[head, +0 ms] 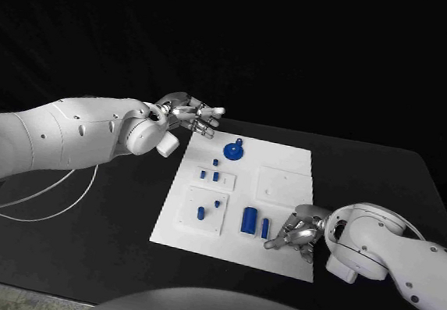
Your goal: Assemble the parts on the task board
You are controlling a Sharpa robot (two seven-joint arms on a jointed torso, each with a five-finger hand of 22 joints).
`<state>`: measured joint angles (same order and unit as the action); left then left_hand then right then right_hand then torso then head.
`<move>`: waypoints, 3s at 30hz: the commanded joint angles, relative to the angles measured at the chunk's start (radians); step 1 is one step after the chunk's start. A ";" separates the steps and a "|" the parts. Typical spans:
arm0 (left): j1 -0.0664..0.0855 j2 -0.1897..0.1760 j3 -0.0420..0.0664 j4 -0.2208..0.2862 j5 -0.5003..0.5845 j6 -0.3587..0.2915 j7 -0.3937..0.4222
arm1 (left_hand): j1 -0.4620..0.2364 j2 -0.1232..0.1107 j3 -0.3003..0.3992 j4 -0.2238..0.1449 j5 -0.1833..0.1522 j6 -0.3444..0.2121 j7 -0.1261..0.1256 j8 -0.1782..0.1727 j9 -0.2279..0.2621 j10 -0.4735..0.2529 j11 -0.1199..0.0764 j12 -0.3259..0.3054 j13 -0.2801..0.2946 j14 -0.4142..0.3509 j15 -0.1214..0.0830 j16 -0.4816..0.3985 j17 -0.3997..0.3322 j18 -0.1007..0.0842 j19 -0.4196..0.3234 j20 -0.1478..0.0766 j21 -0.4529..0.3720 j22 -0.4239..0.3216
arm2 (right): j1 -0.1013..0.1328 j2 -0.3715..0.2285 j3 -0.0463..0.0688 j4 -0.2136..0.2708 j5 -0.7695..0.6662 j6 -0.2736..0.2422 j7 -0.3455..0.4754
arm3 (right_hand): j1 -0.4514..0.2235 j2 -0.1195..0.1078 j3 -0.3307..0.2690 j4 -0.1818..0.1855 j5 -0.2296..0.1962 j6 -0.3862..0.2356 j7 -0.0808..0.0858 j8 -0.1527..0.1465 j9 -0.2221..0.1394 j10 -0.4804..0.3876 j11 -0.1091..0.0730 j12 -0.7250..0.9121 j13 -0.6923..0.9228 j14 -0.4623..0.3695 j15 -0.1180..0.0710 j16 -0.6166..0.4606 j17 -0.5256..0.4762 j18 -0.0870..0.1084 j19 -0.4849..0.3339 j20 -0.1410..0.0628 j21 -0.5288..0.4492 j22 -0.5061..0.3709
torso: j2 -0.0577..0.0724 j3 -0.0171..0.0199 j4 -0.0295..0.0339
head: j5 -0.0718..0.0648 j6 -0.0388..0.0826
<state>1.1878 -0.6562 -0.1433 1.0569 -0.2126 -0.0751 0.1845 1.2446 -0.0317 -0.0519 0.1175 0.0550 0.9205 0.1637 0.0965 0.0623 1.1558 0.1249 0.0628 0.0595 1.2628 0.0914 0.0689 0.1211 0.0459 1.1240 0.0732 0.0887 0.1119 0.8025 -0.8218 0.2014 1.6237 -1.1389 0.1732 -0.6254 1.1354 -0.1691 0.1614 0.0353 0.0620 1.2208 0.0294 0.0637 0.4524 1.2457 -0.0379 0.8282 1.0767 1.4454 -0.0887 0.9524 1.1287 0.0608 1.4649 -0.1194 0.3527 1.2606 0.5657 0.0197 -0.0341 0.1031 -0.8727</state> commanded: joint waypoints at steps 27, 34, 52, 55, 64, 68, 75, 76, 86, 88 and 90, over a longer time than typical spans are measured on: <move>0.002 0.024 0.003 -0.038 0.034 -0.050 0.120 | 0.032 0.088 -0.022 -0.072 0.007 0.112 -0.029 -0.024 0.002 0.009 -0.009 -0.002 0.001 -0.041 0.009 -0.007 -0.018 0.007 -0.015 0.011 0.001 -0.003 | 0.117 0.055 0.087 -0.315 0.216 -0.345 0.444 | 0.042 0.103 0.012 -0.079 0.102 -0.068 0.025 0.005 -0.102 -0.018 0.020 -0.229 -0.384 -0.084 0.020 -0.282 -0.363 0.011 0.012 0.034 -0.291 -0.306 | -0.027 -0.0053 -0.0017 | -0.054 0.131; 0.006 0.046 0.004 -0.071 0.087 -0.104 0.138 | 0.041 0.088 -0.019 -0.092 0.021 0.081 -0.025 -0.027 0.001 -0.055 0.003 -0.004 0.000 -0.101 0.027 -0.008 -0.043 0.015 -0.035 0.028 -0.013 -0.012 | 0.138 0.159 0.110 -0.528 0.454 -0.427 0.674 | 0.040 0.138 -0.013 -0.106 0.237 -0.164 0.087 -0.003 -0.296 -0.101 0.108 -0.593 -0.789 -0.260 0.129 -0.647 -0.642 -0.004 -0.309 0.137 -0.292 -0.647 | -0.060 -0.0056 -0.0052 | -0.059 0.190; 0.017 0.066 0.005 -0.085 0.183 -0.165 0.185 | 0.019 0.058 0.009 -0.080 0.017 -0.012 -0.027 -0.033 -0.003 -0.207 0.012 -0.007 -0.004 -0.266 0.050 -0.009 -0.061 0.077 -0.139 0.109 -0.017 -0.041 | 0.140 0.265 0.132 -0.703 0.738 -0.448 0.924 | 0.025 0.225 -0.165 -0.124 0.295 -0.271 0.070 -0.004 -0.393 -0.233 0.157 -0.770 -1.019 -0.400 0.210 -0.892 -1.069 0.154 -0.559 0.371 -0.277 -1.194 | -0.083 0.0112 -0.0089 | -0.037 0.243; 0.016 0.063 0.004 -0.083 0.134 -0.151 0.135 | -0.372 0.032 0.052 -0.118 -0.055 -0.920 -0.164 -0.097 -0.062 -1.156 -0.125 -0.063 -0.060 -1.263 -0.091 -0.069 -0.121 -0.046 -1.124 -0.073 -0.089 -0.112 | 0.141 0.262 0.130 -0.699 0.683 -0.471 0.860 | -0.335 0.169 -0.161 -0.035 -0.062 -1.221 -0.029 -0.064 -0.452 -1.246 0.038 -0.828 -1.077 -0.727 0.089 -0.952 -1.129 -0.061 -1.465 0.119 -0.353 -1.261 | -0.081 0.0064 -0.0081 | -0.040 0.239; -0.014 0.027 0.031 0.033 0.150 -0.256 0.174 | -1.245 0.032 0.052 -0.118 -0.055 -0.920 -0.164 -0.097 -0.062 -1.156 -0.125 -0.063 -0.060 -1.263 -0.091 -0.069 -0.121 -0.046 -1.124 -0.073 -0.089 -0.112 | 0.160 0.222 0.070 -0.583 0.765 -0.556 0.912 | -1.135 0.169 -0.161 -0.035 -0.062 -1.221 -0.029 -0.064 -0.452 -1.246 0.038 -0.828 -1.077 -1.445 0.089 -0.952 -1.129 -0.061 -1.465 0.119 -0.353 -1.261 | -0.034 -0.0142 0.0253 | -0.090 0.266; -0.044 -0.010 0.059 0.151 0.165 -0.364 0.213 | -1.245 0.032 0.052 -0.118 -0.055 -0.920 -0.164 -0.097 -0.062 -1.156 -0.125 -0.063 -0.060 -1.263 -0.091 -0.069 -0.121 -0.046 -1.124 -0.073 -0.089 -0.112 | 0.179 0.182 0.010 -0.465 0.848 -0.642 0.963 | -1.135 0.169 -0.161 -0.035 -0.062 -1.221 -0.029 -0.064 -0.452 -1.246 0.038 -0.828 -1.077 -1.445 0.089 -0.952 -1.129 -0.061 -1.465 0.119 -0.353 -1.261 | -0.022 -0.0196 0.0340 | -0.103 0.273; -0.102 -0.080 0.110 0.372 0.194 -0.566 0.288 | -1.245 0.032 0.052 -0.118 -0.055 -0.920 -0.164 -0.097 -0.062 -1.156 -0.125 -0.063 -0.060 -1.263 -0.091 -0.069 -0.121 -0.046 -1.124 -0.073 -0.089 -0.112 | 0.218 0.103 -0.109 -0.234 1.012 -0.811 1.066 | -1.135 0.169 -0.161 -0.035 -0.062 -1.221 -0.029 -0.064 -0.452 -1.246 0.038 -0.828 -1.077 -1.445 0.089 -0.952 -1.129 -0.061 -1.465 0.119 -0.353 -1.261 | -0.021 -0.0197 0.0341 | -0.103 0.273; -0.107 -0.087 0.116 0.394 0.197 -0.587 0.296 | -1.245 0.032 0.052 -0.118 -0.055 -0.920 -0.164 -0.097 -0.062 -1.156 -0.125 -0.063 -0.060 -1.263 -0.091 -0.069 -0.121 -0.046 -1.124 -0.073 -0.089 -0.112 | 0.222 0.095 -0.122 -0.209 1.029 -0.830 1.077 | -1.135 0.169 -0.161 -0.035 -0.062 -1.221 -0.029 -0.064 -0.452 -1.246 0.038 -0.828 -1.077 -1.445 0.089 -0.952 -1.129 -0.061 -1.465 0.119 -0.353 -1.261 | -0.021 -0.0197 0.0341 | -0.103 0.273; -0.138 -0.124 0.143 0.513 0.213 -0.695 0.335 | -1.245 0.032 0.052 -0.118 -0.055 -0.920 -0.164 -0.097 -0.062 -1.156 -0.125 -0.063 -0.060 -1.263 -0.091 -0.069 -0.121 -0.046 -1.124 -0.073 -0.089 -0.112 | 0.247 0.043 -0.199 -0.057 1.136 -0.940 1.144 | -1.135 0.169 -0.161 -0.035 -0.062 -1.221 -0.029 -0.064 -0.452 -1.246 0.038 -0.828 -1.077 -1.445 0.089 -0.952 -1.129 -0.061 -1.465 0.119 -0.353 -1.261 | -0.021 -0.0197 0.0341 | -0.103 0.273; -0.138 -0.124 0.143 0.513 0.213 -0.695 0.335 | -1.245 0.032 0.052 -0.118 -0.055 -0.920 -0.164 -0.097 -0.062 -1.156 -0.125 -0.063 -0.060 -1.263 -0.091 -0.069 -0.121 -0.046 -1.124 -0.073 -0.089 -0.112 | 0.247 0.042 -0.201 -0.054 1.139 -0.943 1.145 | -1.135 0.169 -0.161 -0.035 -0.062 -1.221 -0.029 -0.064 -0.452 -1.246 0.038 -0.828 -1.077 -1.445 0.089 -0.952 -1.129 -0.061 -1.465 0.119 -0.353 -1.261 | -0.021 -0.0197 0.0341 | -0.103 0.273; -0.138 -0.124 0.143 0.513 0.213 -0.695 0.335 | -1.245 0.032 0.052 -0.118 -0.055 -0.920 -0.164 -0.097 -0.062 -1.156 -0.125 -0.063 -0.060 -1.263 -0.091 -0.069 -0.121 -0.046 -1.124 -0.073 -0.089 -0.112 | 0.247 0.042 -0.201 -0.054 1.139 -0.943 1.145 | -1.135 0.169 -0.161 -0.035 -0.062 -1.221 -0.029 -0.064 -0.452 -1.246 0.038 -0.828 -1.077 -1.445 0.089 -0.952 -1.129 -0.061 -1.465 0.119 -0.353 -1.261 | -0.021 -0.0197 0.0341 | -0.103 0.273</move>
<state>1.0503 -0.7803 -0.0013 1.5667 -0.0091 -0.7228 0.4809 0.0071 0.0003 -0.0049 -0.0002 0.0047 0.0052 -0.0002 0.0067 0.0009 0.0051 -0.0001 0.0046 0.0009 0.0035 0.0002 0.0035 0.0009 0.0151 0.0037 -0.0001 0.0035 0.0009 1.0493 -0.7792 -0.0002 1.5674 -0.0385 -0.7280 0.4730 0.0055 0.0000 0.0005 -0.0068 0.0035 0.0038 -0.0004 0.0035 0.0009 0.0037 0.0000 0.0053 0.0009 0.0047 0.0004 0.0055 0.0008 0.0140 0.0052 0.0001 0.0035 0.0009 0.5441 0.0000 0.0000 0.0001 -0.6000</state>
